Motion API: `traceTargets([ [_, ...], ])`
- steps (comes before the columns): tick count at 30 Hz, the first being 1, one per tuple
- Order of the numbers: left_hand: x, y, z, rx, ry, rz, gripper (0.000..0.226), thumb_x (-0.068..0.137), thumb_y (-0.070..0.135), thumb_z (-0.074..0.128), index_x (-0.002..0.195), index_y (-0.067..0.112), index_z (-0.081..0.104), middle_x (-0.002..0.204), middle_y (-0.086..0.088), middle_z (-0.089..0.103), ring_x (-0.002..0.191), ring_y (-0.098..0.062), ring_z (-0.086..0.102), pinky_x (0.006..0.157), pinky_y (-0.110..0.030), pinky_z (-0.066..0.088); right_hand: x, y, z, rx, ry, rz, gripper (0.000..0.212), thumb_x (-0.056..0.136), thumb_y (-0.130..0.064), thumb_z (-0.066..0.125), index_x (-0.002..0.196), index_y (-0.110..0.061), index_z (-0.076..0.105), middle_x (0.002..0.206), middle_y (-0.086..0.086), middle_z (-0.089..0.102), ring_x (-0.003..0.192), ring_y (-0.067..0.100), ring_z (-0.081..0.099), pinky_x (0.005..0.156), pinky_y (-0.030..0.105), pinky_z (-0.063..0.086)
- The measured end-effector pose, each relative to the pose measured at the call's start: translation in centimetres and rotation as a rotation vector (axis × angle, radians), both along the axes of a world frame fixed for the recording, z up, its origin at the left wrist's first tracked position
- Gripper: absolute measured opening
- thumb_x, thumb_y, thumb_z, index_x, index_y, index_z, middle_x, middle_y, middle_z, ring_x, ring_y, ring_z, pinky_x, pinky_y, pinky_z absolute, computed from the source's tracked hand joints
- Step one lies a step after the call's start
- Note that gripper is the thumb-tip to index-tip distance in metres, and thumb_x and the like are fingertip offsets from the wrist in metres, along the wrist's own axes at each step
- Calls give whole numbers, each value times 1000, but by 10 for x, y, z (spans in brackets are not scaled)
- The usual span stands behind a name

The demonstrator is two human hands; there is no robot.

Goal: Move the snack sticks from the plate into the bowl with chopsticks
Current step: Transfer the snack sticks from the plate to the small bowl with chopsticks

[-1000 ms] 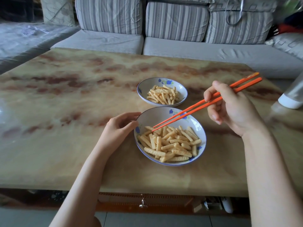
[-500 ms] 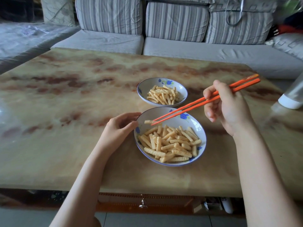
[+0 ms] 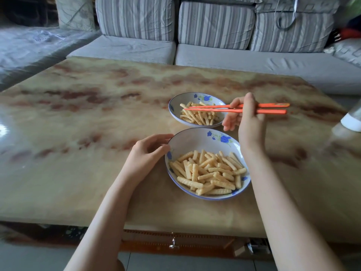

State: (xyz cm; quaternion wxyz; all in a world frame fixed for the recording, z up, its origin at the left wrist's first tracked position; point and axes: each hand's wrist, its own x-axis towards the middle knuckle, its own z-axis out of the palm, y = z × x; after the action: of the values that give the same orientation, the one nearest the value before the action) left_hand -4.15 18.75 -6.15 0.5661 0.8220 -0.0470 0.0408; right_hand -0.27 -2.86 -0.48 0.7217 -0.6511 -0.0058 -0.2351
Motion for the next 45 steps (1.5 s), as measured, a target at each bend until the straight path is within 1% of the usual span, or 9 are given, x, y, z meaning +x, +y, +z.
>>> traceTargets([
  [3, 1, 0, -1, 0, -1, -1, 40, 75, 29, 57, 113, 30, 70, 105, 17, 72, 101, 3, 65, 98, -31, 49, 1, 6, -4, -61, 10, 38, 42, 105, -30, 31, 78, -8, 54, 46, 4, 54, 38, 15, 49, 41, 18, 37],
  [6, 1, 0, -1, -2, -2, -4, 39, 76, 29, 58, 113, 30, 70, 105, 16, 72, 101, 2, 65, 98, -30, 50, 0, 5, -5, -94, 5, 50, 42, 105, -30, 31, 79, -8, 55, 45, 3, 55, 38, 14, 50, 41, 18, 37],
  [11, 1, 0, -1, -8, -4, -7, 38, 75, 29, 58, 111, 31, 71, 104, 17, 72, 99, 3, 65, 96, -27, 50, -6, -11, 11, -108, -26, 30, 45, 103, -32, 32, 70, -14, 56, 41, 4, 54, 36, 19, 45, 40, 23, 34],
  [14, 1, 0, -1, -7, -5, -8, 38, 75, 30, 58, 111, 31, 71, 103, 17, 73, 97, 4, 65, 95, -25, 50, -11, -25, 23, -103, -13, 54, 47, 104, -25, 31, 65, -12, 54, 37, 1, 49, 31, 17, 40, 37, 20, 28],
  [21, 0, 0, 0, -8, -6, -10, 40, 75, 30, 57, 112, 29, 70, 104, 16, 73, 97, 4, 65, 93, -22, 49, -25, -48, 42, -229, 103, 205, 46, 103, -25, 32, 66, -9, 54, 33, 2, 41, 29, 17, 31, 35, 18, 22],
  [28, 0, -1, 0, 9, -14, -9, 41, 75, 30, 56, 113, 28, 70, 105, 17, 72, 98, 7, 64, 91, -19, 48, -27, -46, 37, -311, 225, 289, 45, 102, -26, 33, 68, -7, 56, 34, 5, 40, 30, 16, 30, 34, 19, 21],
  [33, 0, 0, 0, 12, -12, -6, 40, 75, 31, 57, 113, 29, 70, 105, 17, 72, 99, 6, 64, 93, -22, 48, -24, -39, 32, -255, 215, 259, 45, 102, -25, 33, 66, -9, 53, 34, 4, 41, 30, 16, 32, 34, 19, 23],
  [38, 0, 0, 0, 0, -12, -9, 39, 75, 30, 57, 112, 31, 70, 104, 18, 72, 98, 6, 64, 91, -20, 48, -20, -39, 31, -117, 147, 189, 46, 102, -25, 34, 62, -13, 53, 39, 2, 43, 31, 17, 36, 36, 18, 25],
  [45, 0, 1, -2, -9, -5, -5, 39, 76, 30, 58, 112, 31, 71, 104, 16, 72, 101, 2, 65, 98, -32, 50, -12, -33, 29, 90, 24, -18, 43, 102, -21, 32, 64, -12, 50, 38, -1, 48, 31, 16, 40, 37, 21, 29],
])
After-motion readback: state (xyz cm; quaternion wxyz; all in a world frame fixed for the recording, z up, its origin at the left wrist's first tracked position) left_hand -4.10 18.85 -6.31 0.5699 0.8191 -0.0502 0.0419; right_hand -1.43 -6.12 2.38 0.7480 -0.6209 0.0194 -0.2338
